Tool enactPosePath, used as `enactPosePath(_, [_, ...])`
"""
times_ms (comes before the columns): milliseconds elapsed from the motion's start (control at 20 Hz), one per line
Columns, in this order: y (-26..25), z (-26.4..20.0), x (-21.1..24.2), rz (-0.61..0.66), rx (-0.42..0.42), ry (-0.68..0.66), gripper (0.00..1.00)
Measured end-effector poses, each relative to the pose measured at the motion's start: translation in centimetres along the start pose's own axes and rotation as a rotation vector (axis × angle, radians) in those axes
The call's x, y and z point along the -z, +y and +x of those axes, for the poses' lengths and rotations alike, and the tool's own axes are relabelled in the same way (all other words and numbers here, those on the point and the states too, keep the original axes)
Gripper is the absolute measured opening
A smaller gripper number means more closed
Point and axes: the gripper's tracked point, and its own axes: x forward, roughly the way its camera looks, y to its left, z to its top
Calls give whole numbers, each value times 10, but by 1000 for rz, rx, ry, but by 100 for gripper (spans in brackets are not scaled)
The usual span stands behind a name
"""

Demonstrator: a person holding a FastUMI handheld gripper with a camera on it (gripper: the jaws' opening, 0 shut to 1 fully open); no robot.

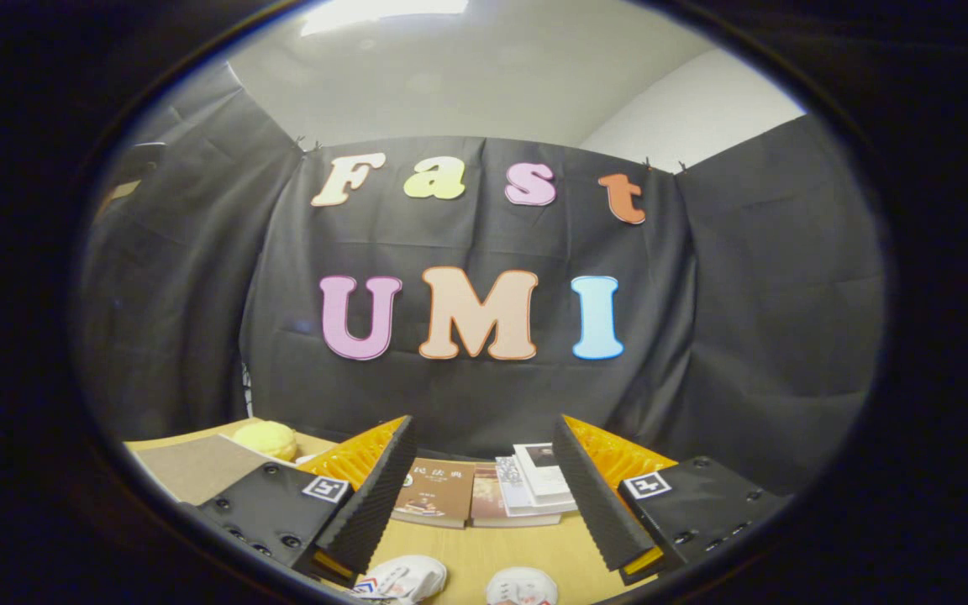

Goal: Open the storage box then place both shoes into the box .Put the left shoe in first, then the right shoe, with the right side of both shoes facing outward in a uniform manner.

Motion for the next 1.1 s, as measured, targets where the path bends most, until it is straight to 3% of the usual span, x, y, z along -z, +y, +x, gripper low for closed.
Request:
enactPosePath(550, [21, -5, 7, 73, -38, 27, 100])
enactPosePath(1100, [104, -28, 94, 521, -209, 342, 99])
